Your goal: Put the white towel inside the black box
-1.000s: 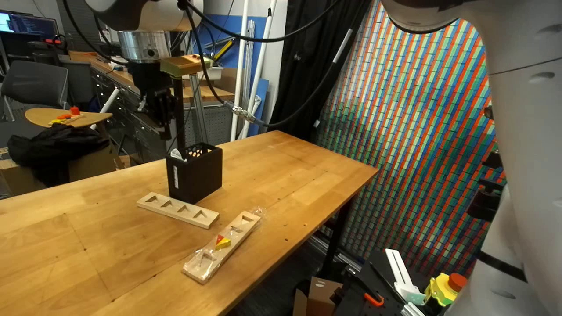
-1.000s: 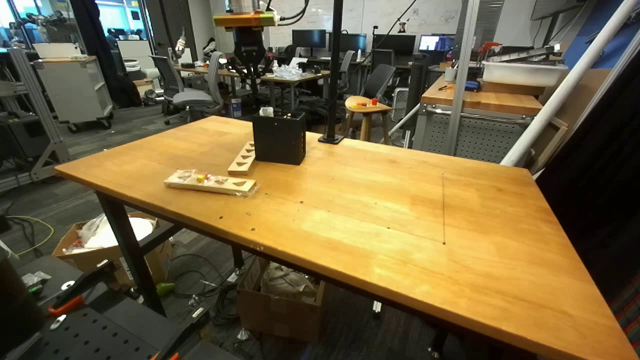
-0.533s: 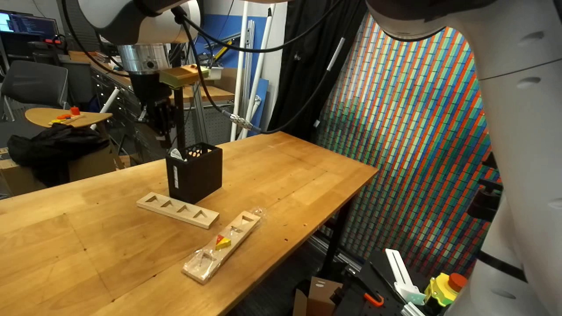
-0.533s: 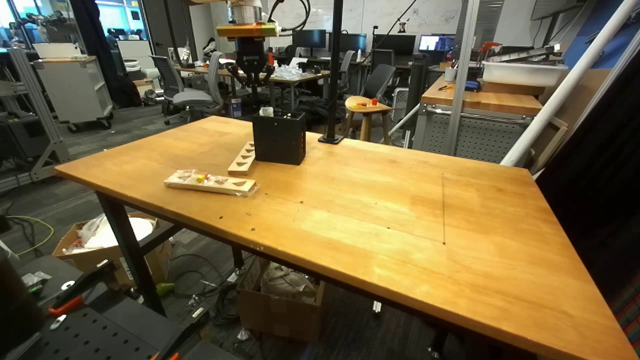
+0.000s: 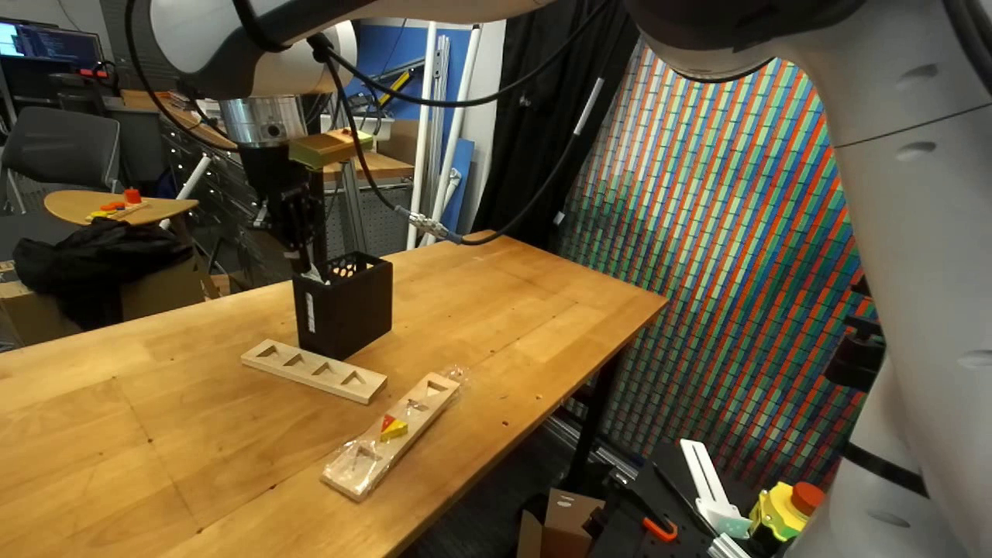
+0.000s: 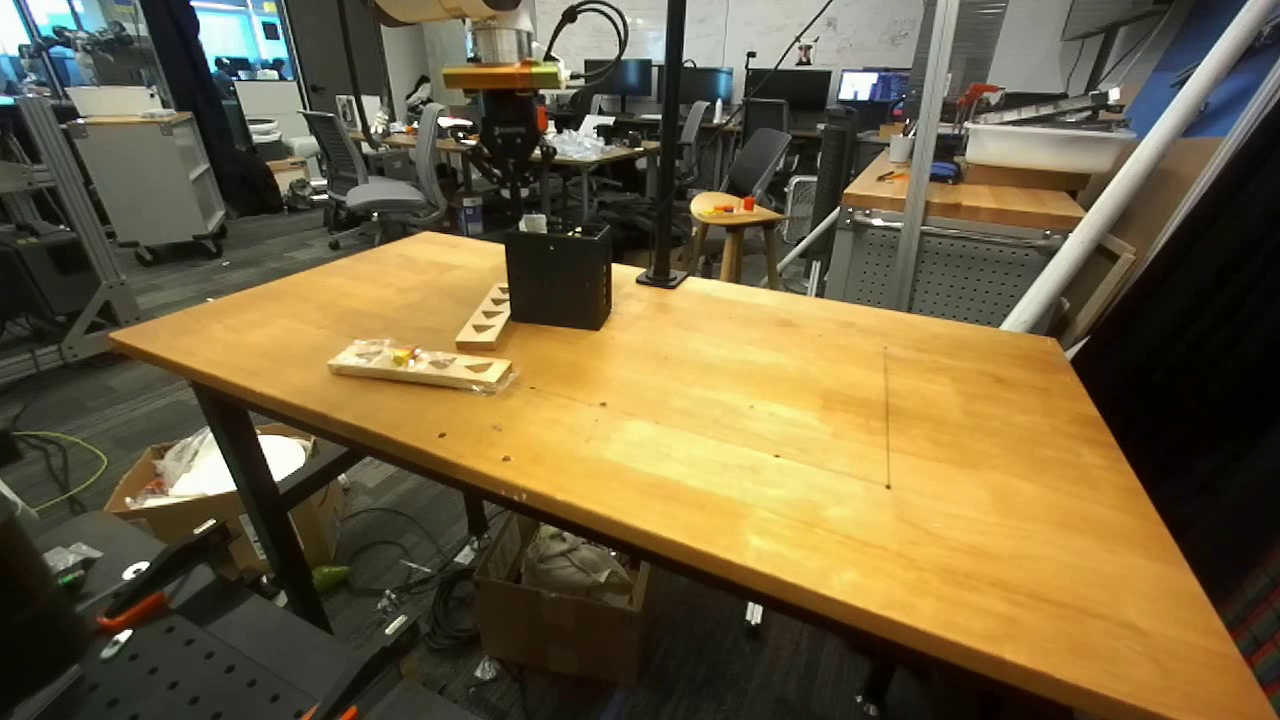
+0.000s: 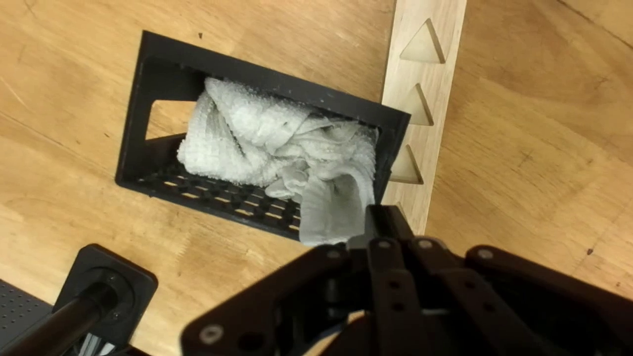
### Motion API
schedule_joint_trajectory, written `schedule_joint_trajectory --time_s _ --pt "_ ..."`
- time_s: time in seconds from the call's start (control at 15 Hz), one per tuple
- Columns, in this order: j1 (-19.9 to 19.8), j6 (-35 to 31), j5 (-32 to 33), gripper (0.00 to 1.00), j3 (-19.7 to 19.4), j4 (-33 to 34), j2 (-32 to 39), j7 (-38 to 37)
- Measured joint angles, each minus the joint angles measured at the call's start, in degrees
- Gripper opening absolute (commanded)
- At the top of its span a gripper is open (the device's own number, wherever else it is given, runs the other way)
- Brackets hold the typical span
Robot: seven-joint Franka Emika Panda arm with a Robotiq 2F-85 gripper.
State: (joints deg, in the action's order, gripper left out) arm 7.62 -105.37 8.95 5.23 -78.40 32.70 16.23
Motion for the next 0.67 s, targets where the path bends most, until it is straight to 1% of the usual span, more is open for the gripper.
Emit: schedule_joint_trajectory --time_s 0.67 --pt "-1.7 0.0 -0.4 0.01 0.0 -0.3 0.6 0.0"
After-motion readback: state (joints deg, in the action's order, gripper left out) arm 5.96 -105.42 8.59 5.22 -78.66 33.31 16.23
